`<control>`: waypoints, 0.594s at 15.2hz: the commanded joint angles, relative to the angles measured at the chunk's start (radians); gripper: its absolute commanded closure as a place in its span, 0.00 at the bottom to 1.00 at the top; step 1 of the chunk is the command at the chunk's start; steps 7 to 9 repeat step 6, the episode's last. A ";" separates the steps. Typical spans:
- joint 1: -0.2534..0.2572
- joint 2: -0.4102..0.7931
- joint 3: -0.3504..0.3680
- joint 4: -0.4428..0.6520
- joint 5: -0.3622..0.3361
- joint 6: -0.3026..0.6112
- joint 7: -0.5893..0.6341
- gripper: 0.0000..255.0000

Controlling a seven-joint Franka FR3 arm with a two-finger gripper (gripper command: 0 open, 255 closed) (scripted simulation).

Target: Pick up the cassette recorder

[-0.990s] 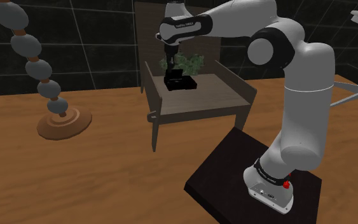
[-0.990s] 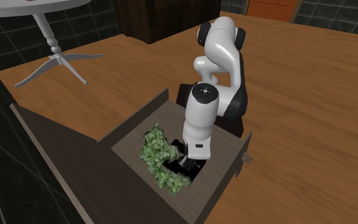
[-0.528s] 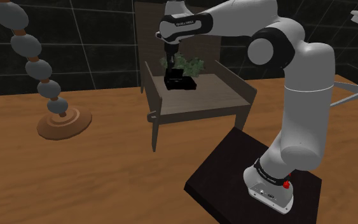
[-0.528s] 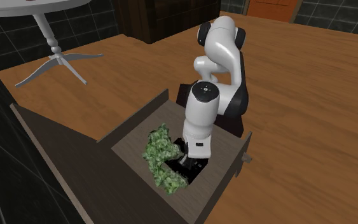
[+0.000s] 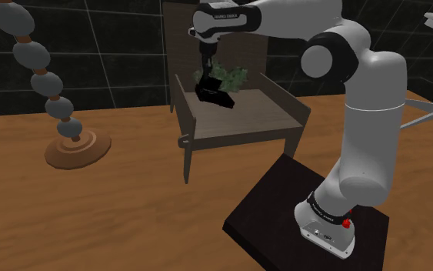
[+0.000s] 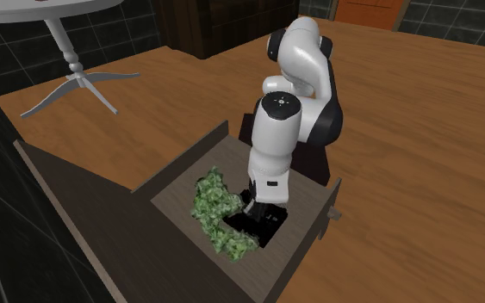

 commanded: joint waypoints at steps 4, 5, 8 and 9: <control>-0.003 -0.002 -0.001 0.063 0.000 -0.064 -0.001 1.00; -0.003 -0.002 -0.001 0.065 -0.001 -0.066 -0.001 1.00; -0.003 -0.002 -0.001 0.066 0.000 -0.066 -0.001 1.00; -0.003 -0.002 -0.001 0.066 0.000 -0.066 -0.001 1.00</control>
